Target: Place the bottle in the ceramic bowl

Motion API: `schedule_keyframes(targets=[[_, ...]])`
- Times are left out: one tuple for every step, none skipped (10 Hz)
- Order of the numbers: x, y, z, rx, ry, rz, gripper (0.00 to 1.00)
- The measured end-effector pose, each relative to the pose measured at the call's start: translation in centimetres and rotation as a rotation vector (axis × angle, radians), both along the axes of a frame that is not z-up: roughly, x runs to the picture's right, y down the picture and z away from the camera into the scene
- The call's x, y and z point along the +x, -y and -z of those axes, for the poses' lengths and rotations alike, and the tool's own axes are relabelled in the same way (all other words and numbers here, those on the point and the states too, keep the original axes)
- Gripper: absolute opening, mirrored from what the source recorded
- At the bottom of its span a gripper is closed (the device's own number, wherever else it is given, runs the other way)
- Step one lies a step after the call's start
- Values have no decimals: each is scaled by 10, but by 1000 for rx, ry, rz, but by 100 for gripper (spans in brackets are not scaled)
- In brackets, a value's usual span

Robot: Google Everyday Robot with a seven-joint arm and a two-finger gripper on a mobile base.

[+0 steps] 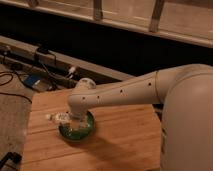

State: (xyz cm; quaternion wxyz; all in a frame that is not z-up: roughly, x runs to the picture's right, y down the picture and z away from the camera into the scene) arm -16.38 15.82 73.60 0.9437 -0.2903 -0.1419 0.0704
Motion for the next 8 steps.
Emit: schedule_keyframes(targets=[[0,0,0,0,0,0,2],[0,0,0,0,0,0,2],[0,0,0,0,0,0,0],[0,0,0,0,-1,-1,0],[0,0,0,0,-1,-1,5],[0,0,0,0,-1,-1,16],[0,0,0,0,-1,-1,26],[0,0,0,0,-1,-1,36]])
